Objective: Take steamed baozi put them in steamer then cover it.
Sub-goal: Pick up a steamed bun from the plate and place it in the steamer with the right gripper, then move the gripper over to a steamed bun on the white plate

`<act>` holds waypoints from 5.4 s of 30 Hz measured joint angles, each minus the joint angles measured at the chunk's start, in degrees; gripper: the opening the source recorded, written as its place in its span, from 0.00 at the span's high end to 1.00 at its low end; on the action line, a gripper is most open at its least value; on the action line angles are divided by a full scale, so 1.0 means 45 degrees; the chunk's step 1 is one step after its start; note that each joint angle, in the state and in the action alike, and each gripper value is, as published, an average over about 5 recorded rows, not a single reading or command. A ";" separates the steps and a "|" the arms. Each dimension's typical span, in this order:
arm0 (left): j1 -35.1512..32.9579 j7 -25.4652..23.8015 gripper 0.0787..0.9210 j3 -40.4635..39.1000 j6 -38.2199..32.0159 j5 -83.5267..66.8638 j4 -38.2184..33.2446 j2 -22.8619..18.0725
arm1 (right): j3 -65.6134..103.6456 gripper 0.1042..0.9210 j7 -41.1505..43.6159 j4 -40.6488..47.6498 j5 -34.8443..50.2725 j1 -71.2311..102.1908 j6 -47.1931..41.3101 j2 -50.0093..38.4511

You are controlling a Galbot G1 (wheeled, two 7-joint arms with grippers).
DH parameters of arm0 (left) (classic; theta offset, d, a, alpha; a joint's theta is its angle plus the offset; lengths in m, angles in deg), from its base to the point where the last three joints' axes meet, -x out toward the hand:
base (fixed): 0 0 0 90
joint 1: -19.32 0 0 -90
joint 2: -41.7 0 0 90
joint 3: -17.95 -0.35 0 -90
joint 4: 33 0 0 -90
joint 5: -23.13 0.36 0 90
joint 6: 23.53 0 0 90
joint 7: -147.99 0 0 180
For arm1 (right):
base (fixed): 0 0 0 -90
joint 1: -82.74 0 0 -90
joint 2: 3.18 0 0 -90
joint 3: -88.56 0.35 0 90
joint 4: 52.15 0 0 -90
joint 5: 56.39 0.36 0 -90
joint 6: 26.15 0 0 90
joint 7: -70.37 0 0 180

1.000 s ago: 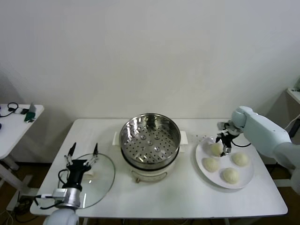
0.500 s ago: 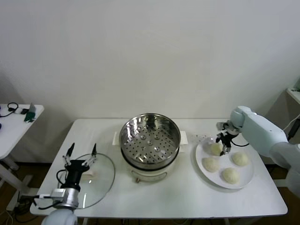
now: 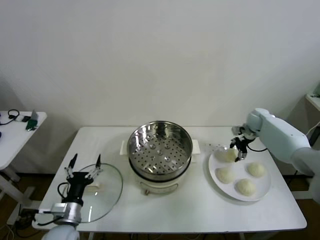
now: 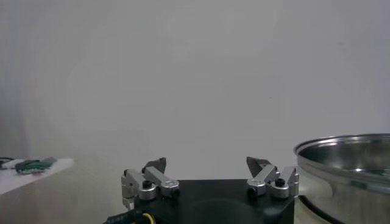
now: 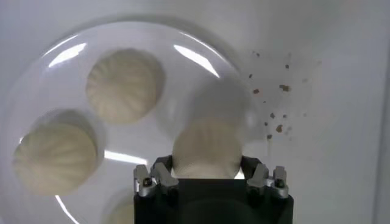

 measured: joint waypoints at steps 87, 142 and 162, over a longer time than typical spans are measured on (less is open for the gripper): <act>-0.0551 -0.0111 0.12 0.0109 0.0334 -0.0367 -0.0405 0.0237 | -0.4342 0.12 -0.0654 -0.5351 -0.0197 -0.5556 0.3188 0.3950; -0.1371 -0.0143 0.12 0.0717 0.0517 -0.0266 -0.1056 0.0024 | -0.2870 0.12 -0.2035 -0.6322 0.2960 0.0444 -0.4453 -0.3169; -0.1254 -0.0136 0.12 0.0613 0.0561 -0.0183 -0.0997 -0.0002 | -0.2194 0.24 -0.1995 -0.5558 0.2670 0.1161 -0.4329 -0.2567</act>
